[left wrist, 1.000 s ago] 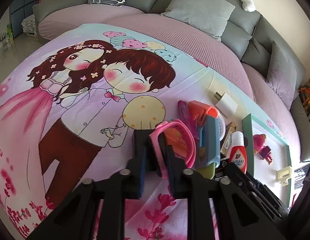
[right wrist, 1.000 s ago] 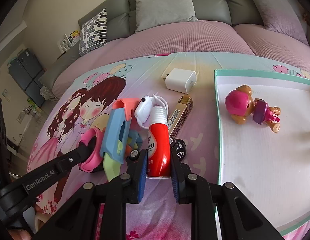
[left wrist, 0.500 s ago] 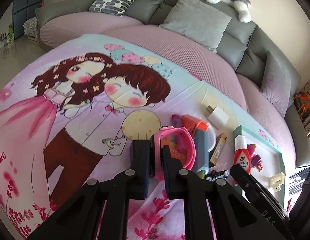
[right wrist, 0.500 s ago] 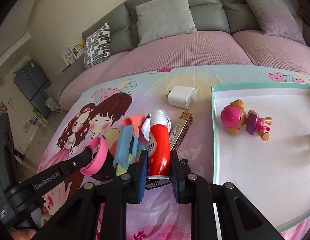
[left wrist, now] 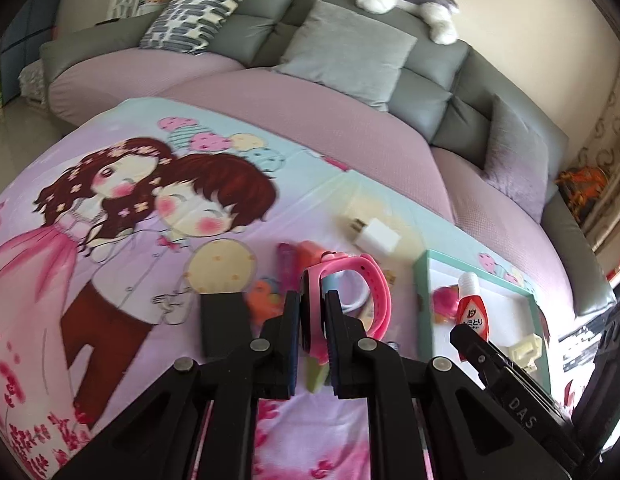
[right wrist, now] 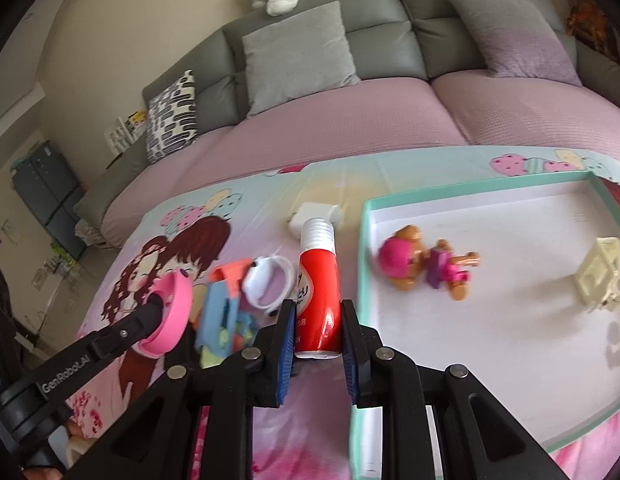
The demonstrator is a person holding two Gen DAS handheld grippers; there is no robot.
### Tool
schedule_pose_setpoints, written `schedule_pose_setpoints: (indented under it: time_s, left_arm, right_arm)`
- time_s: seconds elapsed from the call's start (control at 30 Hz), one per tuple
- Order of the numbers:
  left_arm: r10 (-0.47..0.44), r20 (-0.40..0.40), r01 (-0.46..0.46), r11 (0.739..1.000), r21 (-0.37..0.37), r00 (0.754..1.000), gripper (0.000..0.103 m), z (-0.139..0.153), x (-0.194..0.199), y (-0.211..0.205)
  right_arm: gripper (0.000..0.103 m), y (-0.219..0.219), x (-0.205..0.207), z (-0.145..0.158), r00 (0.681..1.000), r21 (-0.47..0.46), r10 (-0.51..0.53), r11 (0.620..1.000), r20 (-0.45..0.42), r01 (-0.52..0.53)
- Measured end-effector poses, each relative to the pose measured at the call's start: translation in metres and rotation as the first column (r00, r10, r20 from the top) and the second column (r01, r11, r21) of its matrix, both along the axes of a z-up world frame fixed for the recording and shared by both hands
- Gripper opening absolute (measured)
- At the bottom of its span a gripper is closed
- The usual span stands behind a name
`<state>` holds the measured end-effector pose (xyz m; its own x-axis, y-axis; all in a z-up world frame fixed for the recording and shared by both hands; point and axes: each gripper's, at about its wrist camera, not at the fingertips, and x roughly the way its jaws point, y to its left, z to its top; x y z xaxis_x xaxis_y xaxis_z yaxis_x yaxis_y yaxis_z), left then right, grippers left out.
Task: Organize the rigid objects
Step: 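Grasp the pink watch band with the left tool, then carry the bottle over the tray with the right tool while the left tool releases the watch band inside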
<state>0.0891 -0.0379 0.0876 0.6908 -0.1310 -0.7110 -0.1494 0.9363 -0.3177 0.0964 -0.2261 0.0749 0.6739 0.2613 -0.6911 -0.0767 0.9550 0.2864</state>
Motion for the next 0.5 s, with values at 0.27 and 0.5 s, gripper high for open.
schedule_pose_setpoints:
  time_s: [0.27,0.5]
  left_arm:
    - [-0.174,0.033,0.174,0.985,0.011,0.984,0.012,0.002,0.008,-0.071]
    - [-0.285,0.022,0.285,0.958,0.002,0.958,0.012,-0.011,0.014,-0.119]
  right_arm:
    - [0.023,-0.059,-0.001,-0.002,0.989,-0.048,-0.136,0.99,-0.055,0.134]
    - [0.023,-0.1,-0.006,-0.004,0.97,-0.084,-0.231,0.971,-0.08,0.224]
